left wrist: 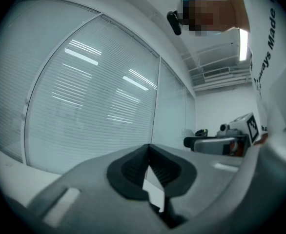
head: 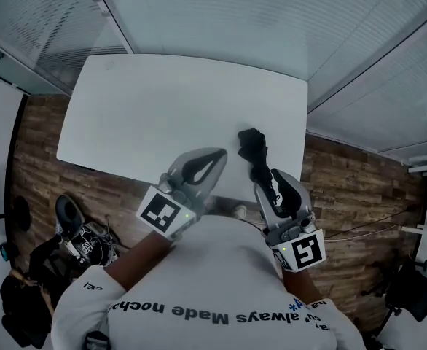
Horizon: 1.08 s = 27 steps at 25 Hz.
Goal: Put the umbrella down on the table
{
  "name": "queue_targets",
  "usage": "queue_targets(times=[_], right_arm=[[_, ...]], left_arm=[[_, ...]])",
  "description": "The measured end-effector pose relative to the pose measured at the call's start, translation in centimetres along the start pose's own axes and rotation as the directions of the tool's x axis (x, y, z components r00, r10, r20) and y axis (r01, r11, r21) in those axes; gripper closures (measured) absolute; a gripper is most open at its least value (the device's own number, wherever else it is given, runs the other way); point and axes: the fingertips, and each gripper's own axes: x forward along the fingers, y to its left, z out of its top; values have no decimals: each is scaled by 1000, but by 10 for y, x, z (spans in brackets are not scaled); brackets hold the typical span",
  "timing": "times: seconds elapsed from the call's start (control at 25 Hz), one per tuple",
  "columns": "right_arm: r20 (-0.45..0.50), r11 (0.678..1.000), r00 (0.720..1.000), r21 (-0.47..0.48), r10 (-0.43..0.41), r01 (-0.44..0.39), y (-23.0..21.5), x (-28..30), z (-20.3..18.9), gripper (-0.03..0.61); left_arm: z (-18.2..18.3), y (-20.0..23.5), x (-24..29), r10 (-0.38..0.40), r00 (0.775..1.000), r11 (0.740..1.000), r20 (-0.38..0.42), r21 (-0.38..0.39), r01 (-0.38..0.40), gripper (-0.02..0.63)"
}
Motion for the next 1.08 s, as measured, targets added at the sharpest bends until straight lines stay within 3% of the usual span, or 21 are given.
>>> queue_targets(times=[1.08], right_arm=[[2,1000,1000,-8,2,-2,-11,1,1,440]], left_arm=[[0,-3,6,11,1000,1000,6,-11,-11,612]])
